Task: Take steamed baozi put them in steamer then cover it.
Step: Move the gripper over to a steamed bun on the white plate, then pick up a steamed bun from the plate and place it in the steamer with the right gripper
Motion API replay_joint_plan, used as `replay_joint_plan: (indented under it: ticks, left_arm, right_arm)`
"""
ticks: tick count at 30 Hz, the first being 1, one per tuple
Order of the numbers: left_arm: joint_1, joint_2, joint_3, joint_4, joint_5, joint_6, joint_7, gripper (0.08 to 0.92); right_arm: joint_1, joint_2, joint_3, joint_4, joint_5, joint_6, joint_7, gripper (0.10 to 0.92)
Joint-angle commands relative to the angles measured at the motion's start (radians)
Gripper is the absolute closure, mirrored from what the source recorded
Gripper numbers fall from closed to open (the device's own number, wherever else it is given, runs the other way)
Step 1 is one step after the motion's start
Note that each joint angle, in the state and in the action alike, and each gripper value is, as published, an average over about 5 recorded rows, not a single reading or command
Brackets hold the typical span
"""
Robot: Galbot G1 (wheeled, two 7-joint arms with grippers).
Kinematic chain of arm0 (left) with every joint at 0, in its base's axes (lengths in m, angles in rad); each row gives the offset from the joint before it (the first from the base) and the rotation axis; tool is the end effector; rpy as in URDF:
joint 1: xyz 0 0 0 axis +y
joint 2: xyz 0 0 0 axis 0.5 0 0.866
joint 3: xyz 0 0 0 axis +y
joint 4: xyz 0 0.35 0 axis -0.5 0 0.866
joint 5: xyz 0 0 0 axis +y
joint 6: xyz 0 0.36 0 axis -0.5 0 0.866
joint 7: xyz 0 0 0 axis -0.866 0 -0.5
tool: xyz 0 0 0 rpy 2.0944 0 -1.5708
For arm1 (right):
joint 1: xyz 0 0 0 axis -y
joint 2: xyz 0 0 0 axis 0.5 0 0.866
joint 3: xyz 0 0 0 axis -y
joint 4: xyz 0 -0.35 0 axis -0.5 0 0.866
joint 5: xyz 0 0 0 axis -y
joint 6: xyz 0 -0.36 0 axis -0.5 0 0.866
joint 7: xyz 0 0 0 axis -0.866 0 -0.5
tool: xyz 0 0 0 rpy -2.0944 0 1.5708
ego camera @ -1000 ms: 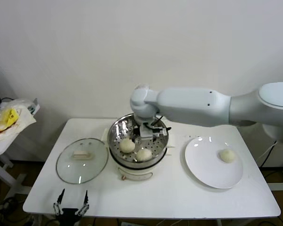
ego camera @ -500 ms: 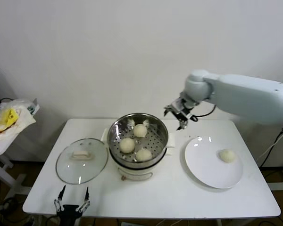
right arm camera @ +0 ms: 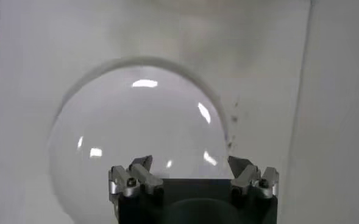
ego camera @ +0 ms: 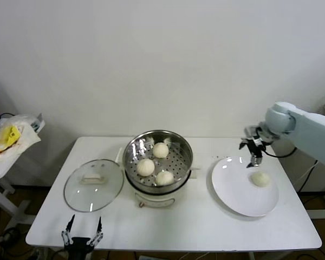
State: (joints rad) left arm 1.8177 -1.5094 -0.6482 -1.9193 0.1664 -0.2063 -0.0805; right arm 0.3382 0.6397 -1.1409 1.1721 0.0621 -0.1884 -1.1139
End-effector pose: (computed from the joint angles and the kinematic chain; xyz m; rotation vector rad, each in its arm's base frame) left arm 0.0849 0.0559 -0.3946 0.1306 -2.9010 -0.4290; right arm 0.5421 -0.1957 -0.1333 1.1679 -1.3373 1.3660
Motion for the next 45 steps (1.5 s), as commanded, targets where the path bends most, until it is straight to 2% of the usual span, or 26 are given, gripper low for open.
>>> replay_joint_plan:
  ticks: [1,8,20,34,45]
  left_arm:
    - [0.003,-0.009,-0.009,-0.010,0.006,0.011,0.001,0.177]
    - [0.000,-0.013,-0.017,-0.015,0.005,0.022,-0.001,0.177]
    - [-0.001,-0.015,-0.017,-0.008,0.013,0.024,-0.002,0.177]
    - [-0.007,-0.018,-0.011,-0.007,0.020,0.030,-0.004,0.177]
    - [-0.010,-0.023,-0.001,-0.004,0.027,0.028,-0.006,0.177]
  right_arm:
    - [-0.282,0.020,0.257,-0.270,-0.223,0.083,-0.058,0.203]
    - [-0.329,0.096,0.330,-0.365,-0.275,0.123,-0.062,0.203]
    - [-0.332,0.175,0.349,-0.441,-0.291,0.142,-0.048,0.203]
    - [-0.326,0.203,0.330,-0.458,-0.313,0.156,-0.047,0.204]
    - [-0.297,0.203,0.312,-0.461,-0.293,0.158,-0.049,0.327]
